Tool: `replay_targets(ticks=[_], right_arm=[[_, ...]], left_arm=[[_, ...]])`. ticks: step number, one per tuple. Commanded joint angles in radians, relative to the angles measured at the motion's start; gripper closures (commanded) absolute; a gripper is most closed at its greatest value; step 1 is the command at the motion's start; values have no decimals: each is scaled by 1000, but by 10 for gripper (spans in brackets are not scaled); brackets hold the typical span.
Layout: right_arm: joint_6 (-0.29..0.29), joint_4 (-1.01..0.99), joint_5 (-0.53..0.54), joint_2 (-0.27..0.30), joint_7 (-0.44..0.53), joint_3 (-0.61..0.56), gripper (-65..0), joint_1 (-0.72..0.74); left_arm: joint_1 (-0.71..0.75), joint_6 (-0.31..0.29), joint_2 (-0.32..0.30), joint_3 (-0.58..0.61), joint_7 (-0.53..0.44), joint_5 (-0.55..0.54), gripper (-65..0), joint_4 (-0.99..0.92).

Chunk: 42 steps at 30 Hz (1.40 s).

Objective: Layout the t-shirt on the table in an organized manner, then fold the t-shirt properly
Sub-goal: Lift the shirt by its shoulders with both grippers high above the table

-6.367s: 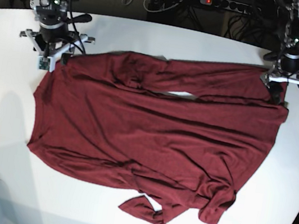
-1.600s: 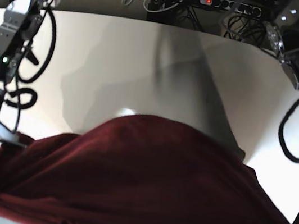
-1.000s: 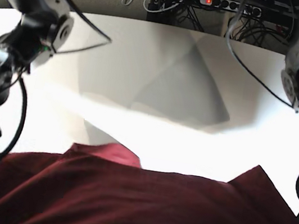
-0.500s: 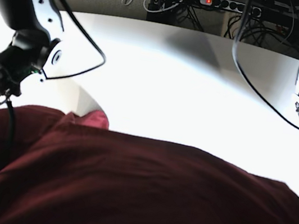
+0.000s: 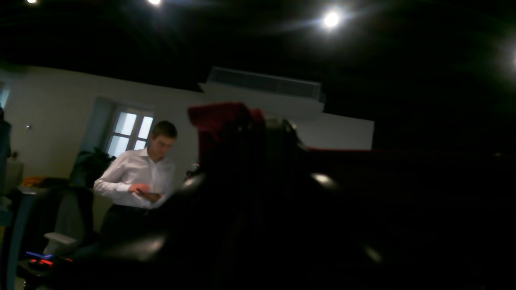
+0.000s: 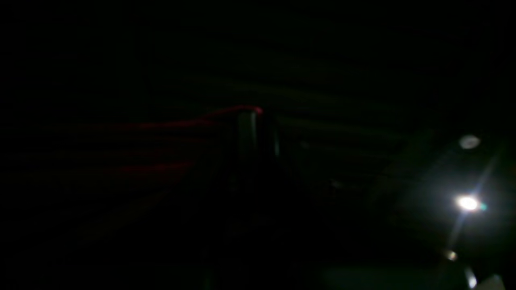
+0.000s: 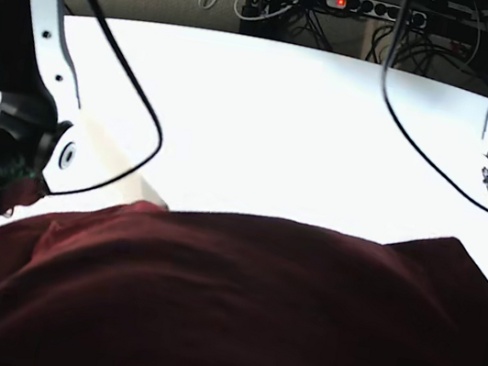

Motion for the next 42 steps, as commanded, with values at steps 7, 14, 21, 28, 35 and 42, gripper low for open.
replay_targets(ticks=[7,14,21,28,35,42], right_arm=[[-18,0,-77,3,-48,-47,0,101],[-18,-4,-80,1,-54,-82,0,118],[-18,1,-81,1,-77,-114,0,9],[-18,1,-80,0,-72,-113,0,-212],[-18,-2,-77,3,-74,-79,0,-350],[-18,-97,-77,1,-76,-38,0,-442]], left_arm=[[-54,12,-31,-59,-25,6,-1,7],[3,12,-25,-62,-25,6,-1,7],[129,12,10,-59,-25,6,-1,4],[204,12,49,-59,-25,17,-1,-3],[256,14,49,-56,-22,71,-1,-6],[282,12,113,5,-23,100,-1,-122]])
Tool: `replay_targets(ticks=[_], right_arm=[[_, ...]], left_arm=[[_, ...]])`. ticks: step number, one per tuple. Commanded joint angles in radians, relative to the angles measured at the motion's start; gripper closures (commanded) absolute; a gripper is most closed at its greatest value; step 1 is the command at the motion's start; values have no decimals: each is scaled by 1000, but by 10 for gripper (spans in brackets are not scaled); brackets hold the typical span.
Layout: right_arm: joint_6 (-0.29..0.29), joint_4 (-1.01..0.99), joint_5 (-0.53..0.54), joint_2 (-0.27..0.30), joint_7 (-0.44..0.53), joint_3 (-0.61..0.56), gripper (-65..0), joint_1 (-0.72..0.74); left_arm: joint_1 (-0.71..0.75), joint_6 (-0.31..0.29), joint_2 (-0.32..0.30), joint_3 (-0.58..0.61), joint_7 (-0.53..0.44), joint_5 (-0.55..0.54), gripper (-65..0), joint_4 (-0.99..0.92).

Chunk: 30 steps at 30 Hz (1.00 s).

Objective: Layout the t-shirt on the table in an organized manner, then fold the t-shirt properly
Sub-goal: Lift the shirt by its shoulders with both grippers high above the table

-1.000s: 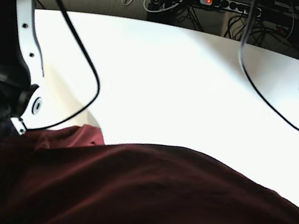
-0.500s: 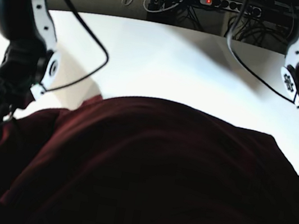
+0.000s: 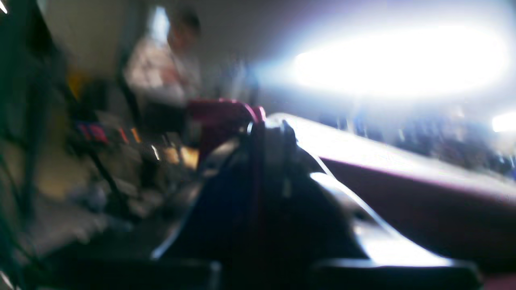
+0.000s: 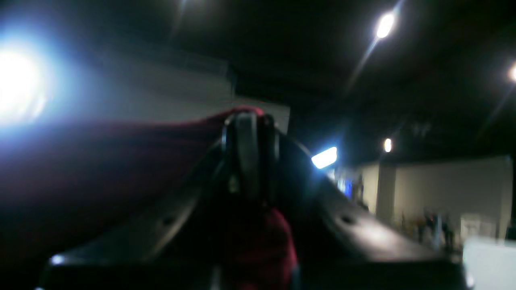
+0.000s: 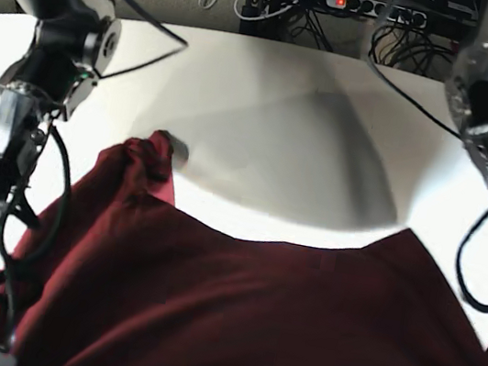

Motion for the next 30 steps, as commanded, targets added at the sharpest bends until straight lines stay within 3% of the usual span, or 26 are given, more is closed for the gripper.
replay_targets(ticks=[1,6,14,22,27,30], right_arm=[[-19,12,2,7,26,25,0,9],[-19,-2,4,7,28,76,0,-61],[-19,6,4,12,36,159,0,-96],[-17,44,5,10,253,188,0,-152],[-19,69,5,6,410,208,0,-228],[-19,72,5,-2,439,214,0,-250]], left_arm=[[-26,8,-9,-6,-39,9,-1,-16],[-23,5,22,-11,-40,9,-1,-111],[37,5,22,-14,-42,7,-1,20],[118,6,22,-100,-45,-8,-1,178],[206,6,13,-232,-99,-123,-1,175],[234,6,-6,-270,-99,-168,-1,176]])
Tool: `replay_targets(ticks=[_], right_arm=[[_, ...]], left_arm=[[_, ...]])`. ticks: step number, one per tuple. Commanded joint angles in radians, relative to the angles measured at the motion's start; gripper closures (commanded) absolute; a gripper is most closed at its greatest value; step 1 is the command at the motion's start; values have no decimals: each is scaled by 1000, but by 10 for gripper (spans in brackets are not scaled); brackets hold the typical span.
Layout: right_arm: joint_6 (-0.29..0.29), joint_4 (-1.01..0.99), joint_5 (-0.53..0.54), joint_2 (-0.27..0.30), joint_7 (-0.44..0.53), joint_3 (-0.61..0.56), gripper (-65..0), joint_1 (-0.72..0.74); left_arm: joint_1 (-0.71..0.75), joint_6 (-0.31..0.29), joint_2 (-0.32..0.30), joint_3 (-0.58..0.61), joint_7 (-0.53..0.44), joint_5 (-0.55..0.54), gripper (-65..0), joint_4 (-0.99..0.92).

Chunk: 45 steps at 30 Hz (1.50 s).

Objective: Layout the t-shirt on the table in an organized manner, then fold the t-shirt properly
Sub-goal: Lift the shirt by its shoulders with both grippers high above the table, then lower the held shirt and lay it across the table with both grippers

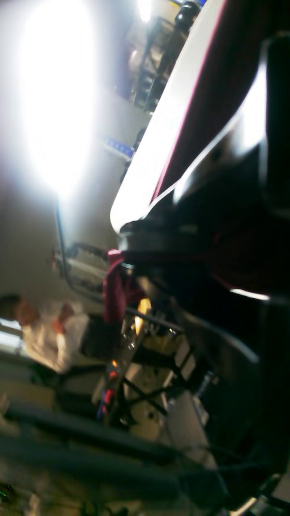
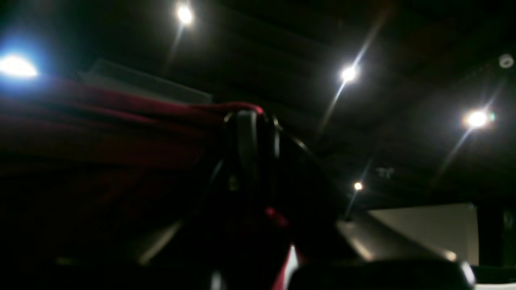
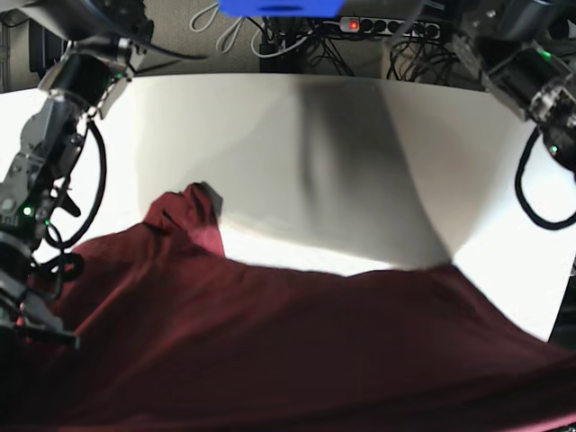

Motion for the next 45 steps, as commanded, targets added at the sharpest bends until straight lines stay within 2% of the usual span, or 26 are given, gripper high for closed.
replay_targets(ticks=[1,6,10,15,20,25,30,39,45], right_arm=[[-50,15,25,9,5,17,0,23],[-50,13,25,7,-4,34,0,26],[-50,2,25,2,-4,28,0,24],[-50,-41,24,2,-84,-23,0,32],[-50,-47,22,2,-147,-49,0,66],[-50,-104,24,2,-198,-90,0,110],[-50,-262,24,2,-194,-90,0,147],[-50,-607,21,2,-191,-92,0,224],[-50,-843,18,10,-191,-92,0,336]], left_arm=[[-7,30,-34,-31,-42,11,-1,11],[32,30,-67,-86,-42,-36,-1,10],[35,30,-65,-88,-39,-35,-1,10],[30,31,-62,-22,-39,-27,-1,1],[25,31,-59,64,-41,93,-1,-1],[9,31,-57,101,-41,133,-1,-16],[-40,30,-19,104,-39,134,-1,-102],[-149,30,-19,196,-45,134,-1,-384],[-258,30,-17,221,-47,134,-1,-618]])
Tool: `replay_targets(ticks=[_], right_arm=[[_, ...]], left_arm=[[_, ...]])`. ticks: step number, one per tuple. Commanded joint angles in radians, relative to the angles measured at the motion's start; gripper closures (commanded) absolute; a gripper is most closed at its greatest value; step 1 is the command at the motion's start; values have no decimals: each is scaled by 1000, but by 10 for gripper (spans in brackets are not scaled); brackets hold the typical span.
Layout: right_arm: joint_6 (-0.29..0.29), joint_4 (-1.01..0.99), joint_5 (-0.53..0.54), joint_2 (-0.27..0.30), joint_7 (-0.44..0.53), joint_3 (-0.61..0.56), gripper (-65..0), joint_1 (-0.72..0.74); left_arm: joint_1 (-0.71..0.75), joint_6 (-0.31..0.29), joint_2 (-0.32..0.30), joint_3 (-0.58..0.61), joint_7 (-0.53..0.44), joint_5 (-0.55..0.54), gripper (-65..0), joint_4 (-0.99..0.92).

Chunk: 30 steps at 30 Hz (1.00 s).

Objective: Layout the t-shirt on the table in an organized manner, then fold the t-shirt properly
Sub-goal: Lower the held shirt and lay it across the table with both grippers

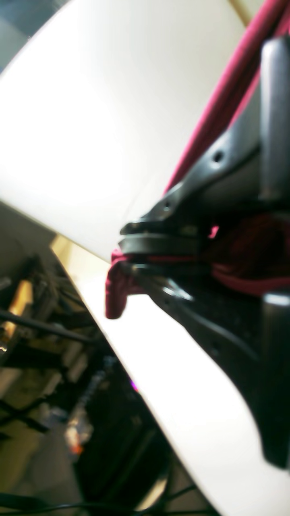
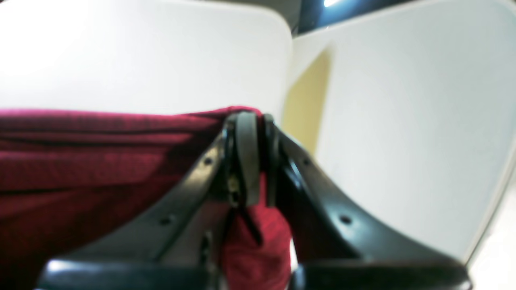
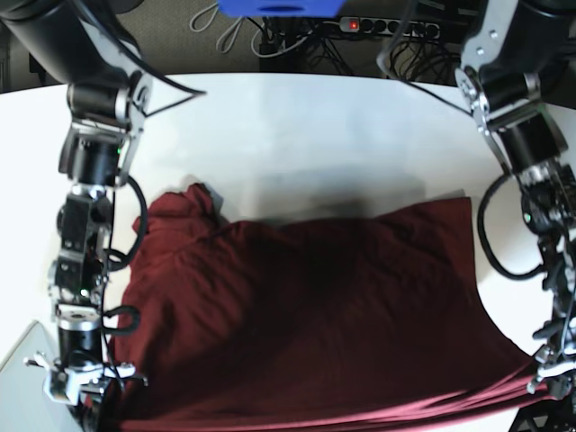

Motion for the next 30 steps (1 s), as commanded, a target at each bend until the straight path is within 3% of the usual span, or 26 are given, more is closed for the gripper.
replay_targets(ticks=[1,14,19,30], right_arm=[[-50,-24,16,21,24,10,0,65],[-50,-447,16,50,21,-28,0,278],[-50,-593,16,53,24,-131,0,330],[-50,-604,16,70,15,-219,0,333]], left_arm=[[-46,22,-24,4,-54,21,-1,-17],[-180,22,-24,73,-60,21,-1,-350],[-247,19,-28,189,-218,22,-3,-513],[-364,19,-22,447,-487,21,-4,-869]])
